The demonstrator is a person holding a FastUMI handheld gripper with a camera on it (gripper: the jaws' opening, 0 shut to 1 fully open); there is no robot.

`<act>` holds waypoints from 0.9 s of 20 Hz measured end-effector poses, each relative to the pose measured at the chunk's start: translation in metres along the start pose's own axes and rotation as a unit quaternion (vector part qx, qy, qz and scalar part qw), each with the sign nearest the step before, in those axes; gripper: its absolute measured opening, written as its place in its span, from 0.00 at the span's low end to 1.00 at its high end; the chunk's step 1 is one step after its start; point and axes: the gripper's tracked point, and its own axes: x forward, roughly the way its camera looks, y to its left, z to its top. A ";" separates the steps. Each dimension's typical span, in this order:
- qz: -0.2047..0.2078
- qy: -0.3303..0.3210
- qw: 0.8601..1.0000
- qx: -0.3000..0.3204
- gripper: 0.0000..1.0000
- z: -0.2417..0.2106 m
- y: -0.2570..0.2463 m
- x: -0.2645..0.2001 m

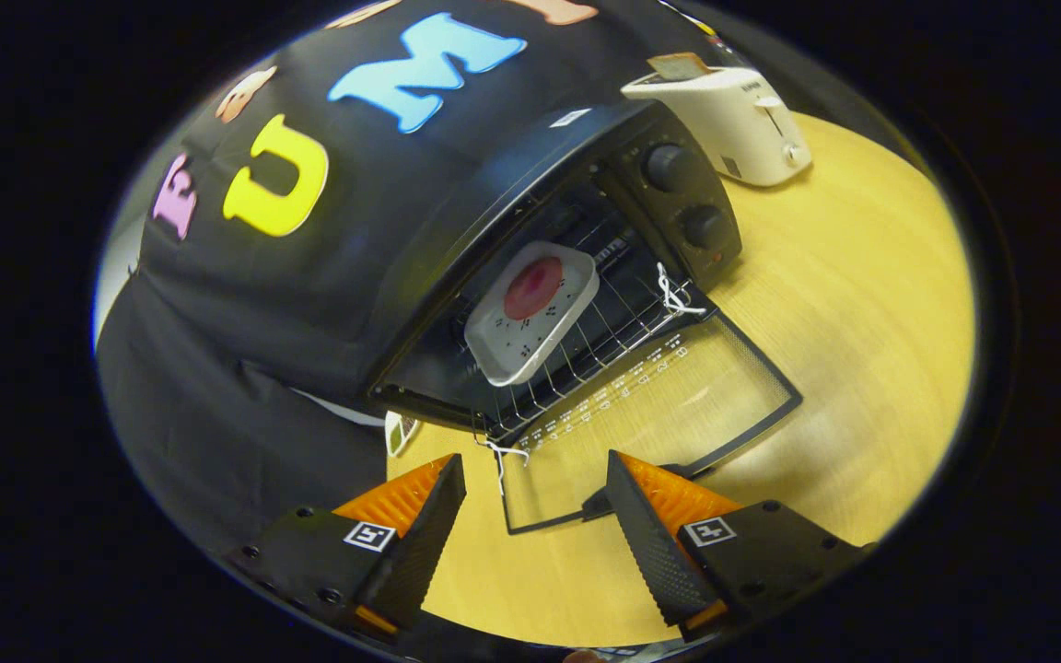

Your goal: Open the toaster oven, put the food inside, and close the toaster oven door.

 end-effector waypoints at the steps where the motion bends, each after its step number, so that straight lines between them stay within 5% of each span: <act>1: -0.006 0.005 1.000 -0.028 0.98 -0.005 -0.004 -0.002; 9: -0.096 0.076 0.977 -0.177 0.98 -0.063 -0.049 -0.009; 18: -0.197 0.112 0.933 -0.281 0.98 -0.063 -0.097 0.009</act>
